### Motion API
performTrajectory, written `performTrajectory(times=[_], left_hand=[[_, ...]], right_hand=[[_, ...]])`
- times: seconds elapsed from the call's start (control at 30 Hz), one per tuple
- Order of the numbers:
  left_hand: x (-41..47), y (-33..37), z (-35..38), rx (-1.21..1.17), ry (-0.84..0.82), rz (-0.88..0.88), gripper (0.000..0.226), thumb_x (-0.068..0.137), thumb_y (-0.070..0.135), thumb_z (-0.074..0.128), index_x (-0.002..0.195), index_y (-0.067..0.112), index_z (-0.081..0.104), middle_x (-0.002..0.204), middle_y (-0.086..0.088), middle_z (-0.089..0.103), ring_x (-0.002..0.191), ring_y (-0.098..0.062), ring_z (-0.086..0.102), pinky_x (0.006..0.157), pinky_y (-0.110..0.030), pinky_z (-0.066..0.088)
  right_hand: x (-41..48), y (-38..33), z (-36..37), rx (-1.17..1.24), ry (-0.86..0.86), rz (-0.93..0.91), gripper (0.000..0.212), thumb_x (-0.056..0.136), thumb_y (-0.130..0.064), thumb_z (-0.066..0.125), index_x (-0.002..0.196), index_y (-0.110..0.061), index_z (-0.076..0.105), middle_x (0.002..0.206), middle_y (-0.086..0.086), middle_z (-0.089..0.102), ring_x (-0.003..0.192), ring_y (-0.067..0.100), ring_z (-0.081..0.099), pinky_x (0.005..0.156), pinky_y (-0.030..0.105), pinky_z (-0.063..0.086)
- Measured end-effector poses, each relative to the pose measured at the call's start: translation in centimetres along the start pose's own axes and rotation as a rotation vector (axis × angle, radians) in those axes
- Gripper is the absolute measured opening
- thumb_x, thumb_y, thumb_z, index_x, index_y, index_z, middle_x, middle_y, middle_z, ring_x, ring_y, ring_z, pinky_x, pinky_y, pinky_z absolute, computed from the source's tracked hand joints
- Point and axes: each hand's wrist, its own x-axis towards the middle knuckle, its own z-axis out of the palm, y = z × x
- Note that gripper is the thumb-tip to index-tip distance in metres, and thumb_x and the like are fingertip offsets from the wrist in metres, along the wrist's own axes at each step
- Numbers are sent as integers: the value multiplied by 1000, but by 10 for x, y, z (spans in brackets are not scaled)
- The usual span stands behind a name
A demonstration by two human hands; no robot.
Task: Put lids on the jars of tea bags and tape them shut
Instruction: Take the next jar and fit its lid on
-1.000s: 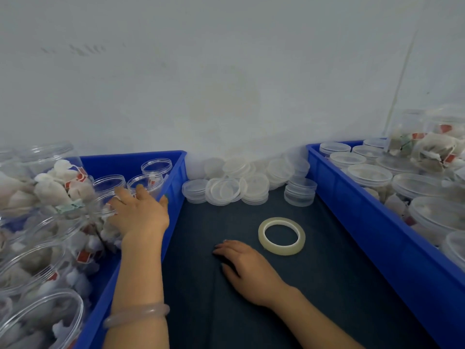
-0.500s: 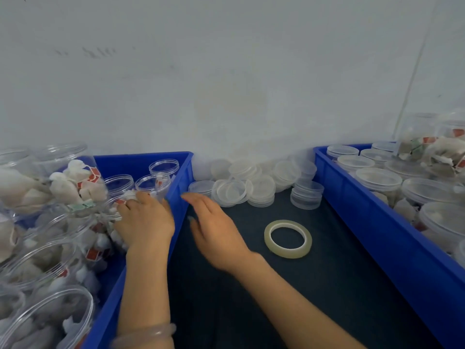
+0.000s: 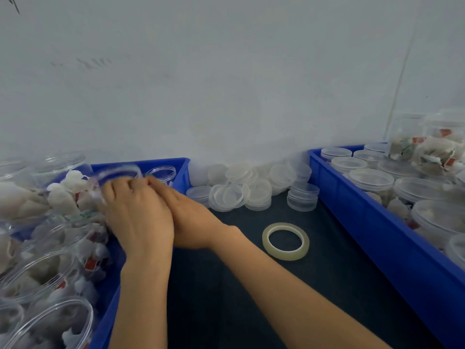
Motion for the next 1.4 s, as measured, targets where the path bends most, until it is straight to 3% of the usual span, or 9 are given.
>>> performTrajectory(times=[0.2,0.33,0.47,0.63,0.73,0.8,1.0,1.2,1.4], left_hand=[[-21,39,-8,-142,142,324,13,95,14,61,100,3,66,95,-19,66,103,-38,57,75,-49,49],[-51,55,10,-326,-20,361,21,93,36,49,109,21,49,82,3,55,79,-14,53,49,-20,22],[-64,51,44,-322,-174,426,48,81,58,53,120,31,47,110,9,61,100,-11,57,55,-20,33],[-60,41,79,-782,-545,311,71,71,56,76,133,37,47,129,21,48,122,0,49,95,-29,51],[-62,38,89,-890,-516,303,67,69,51,80,129,38,53,126,22,57,118,6,54,95,-29,53],[-65,39,91,-935,-496,297,66,67,55,79,126,41,54,126,23,59,117,7,55,92,-28,54],[-72,40,92,-998,-491,302,68,62,63,77,123,47,50,124,26,60,117,2,59,89,-23,54],[-75,41,90,-1021,-492,277,67,60,62,77,120,50,49,121,25,62,117,3,59,91,-23,53],[-79,41,86,-1028,-498,289,66,59,63,77,118,52,48,119,23,64,116,3,60,91,-23,53]], right_hand=[[-32,2,-18,148,430,-78,63,87,-17,70,135,-36,34,143,-8,36,112,17,56,81,36,53],[-73,27,-18,180,399,282,75,87,-39,70,136,-54,16,154,-5,33,123,19,56,91,43,53],[-115,50,-8,310,471,329,88,78,-23,82,148,-26,30,147,-1,40,131,9,49,106,37,47],[-143,68,-19,405,263,306,99,74,-20,79,148,-42,17,136,-26,47,128,6,55,101,26,50],[-157,93,-47,164,128,323,91,80,-23,66,155,-41,16,146,-21,45,130,2,50,108,32,46],[-161,116,-66,60,290,415,71,85,-23,58,151,-35,35,150,-16,43,136,-2,41,114,34,40],[-155,189,-121,-352,278,812,37,100,-15,57,137,-18,60,163,3,31,152,23,22,124,45,21],[-147,196,-117,-603,323,804,46,96,-15,64,140,-17,51,146,5,50,130,21,51,102,33,48],[-155,196,-112,-766,186,821,44,103,-25,54,145,-17,50,146,2,48,131,20,46,94,32,51]])
